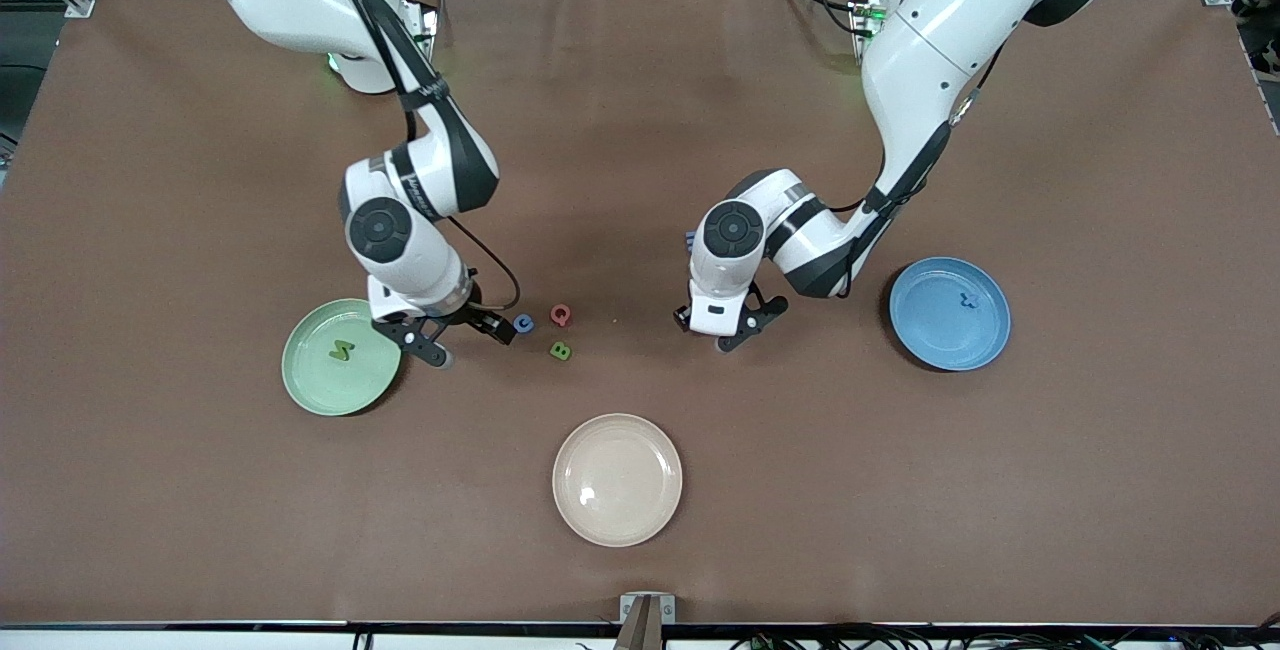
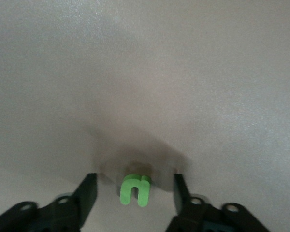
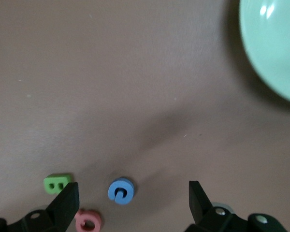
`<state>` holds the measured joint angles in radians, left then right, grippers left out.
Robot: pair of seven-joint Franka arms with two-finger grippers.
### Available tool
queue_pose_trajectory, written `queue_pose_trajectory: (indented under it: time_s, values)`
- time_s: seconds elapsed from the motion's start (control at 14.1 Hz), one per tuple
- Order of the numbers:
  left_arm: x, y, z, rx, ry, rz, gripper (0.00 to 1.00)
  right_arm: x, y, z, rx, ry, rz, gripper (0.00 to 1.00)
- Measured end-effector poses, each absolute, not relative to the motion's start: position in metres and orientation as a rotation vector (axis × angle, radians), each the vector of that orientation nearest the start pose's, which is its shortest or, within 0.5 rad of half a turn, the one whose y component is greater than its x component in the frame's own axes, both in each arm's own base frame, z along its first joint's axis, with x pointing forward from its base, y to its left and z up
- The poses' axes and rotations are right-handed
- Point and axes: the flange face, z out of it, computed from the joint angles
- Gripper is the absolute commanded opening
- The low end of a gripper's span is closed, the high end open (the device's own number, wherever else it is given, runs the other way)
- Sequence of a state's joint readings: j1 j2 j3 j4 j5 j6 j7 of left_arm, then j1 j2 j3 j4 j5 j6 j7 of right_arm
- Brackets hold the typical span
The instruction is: Sort upper and lower case letters into plates
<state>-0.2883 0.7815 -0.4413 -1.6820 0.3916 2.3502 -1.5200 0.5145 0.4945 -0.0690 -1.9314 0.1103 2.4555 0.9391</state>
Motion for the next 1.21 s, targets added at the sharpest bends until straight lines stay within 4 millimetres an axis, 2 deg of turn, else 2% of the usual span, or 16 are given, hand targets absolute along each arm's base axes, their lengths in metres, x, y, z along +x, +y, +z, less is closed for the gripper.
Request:
queue_pose_trajectory:
  time_s: [0.14,0.28,0.36,0.57,0.64,0.85,1.07,1.21]
  values:
    - [0.524,-0.422,0.176,-2.992,-0.957,0.060,0.57,0.560,0.285,0.208,-2.954,0.899,-0.020,0.89]
    - [0.524,-0.422,0.176,-2.992,-0.956,0.060,0.52,0.555,0.295,0.192,-2.952,0.914,-0.025,0.77]
    - [0.524,-0.422,0.176,-2.992,-0.956,0.060,0.48,0.552,0.299,0.187,-2.954,0.918,-0.020,0.72]
    - [0.524,-0.422,0.176,-2.993,-0.954,0.060,0.48,0.544,0.310,0.182,-2.962,0.915,-0.011,0.66]
    - [0.524,-0.423,0.176,-2.993,-0.954,0.060,0.48,0.543,0.311,0.181,-2.963,0.913,-0.010,0.61]
    - [0.523,-0.423,0.175,-2.993,-0.953,0.061,0.38,0.543,0.311,0.178,-2.967,0.915,-0.006,0.41]
    - [0.523,-0.424,0.176,-2.994,-0.952,0.060,0.20,0.543,0.309,0.178,-2.974,0.921,0.003,0.03]
    - [0.523,-0.424,0.177,-2.996,-0.952,0.059,0.16,0.544,0.308,0.179,-2.974,0.925,0.003,0.00]
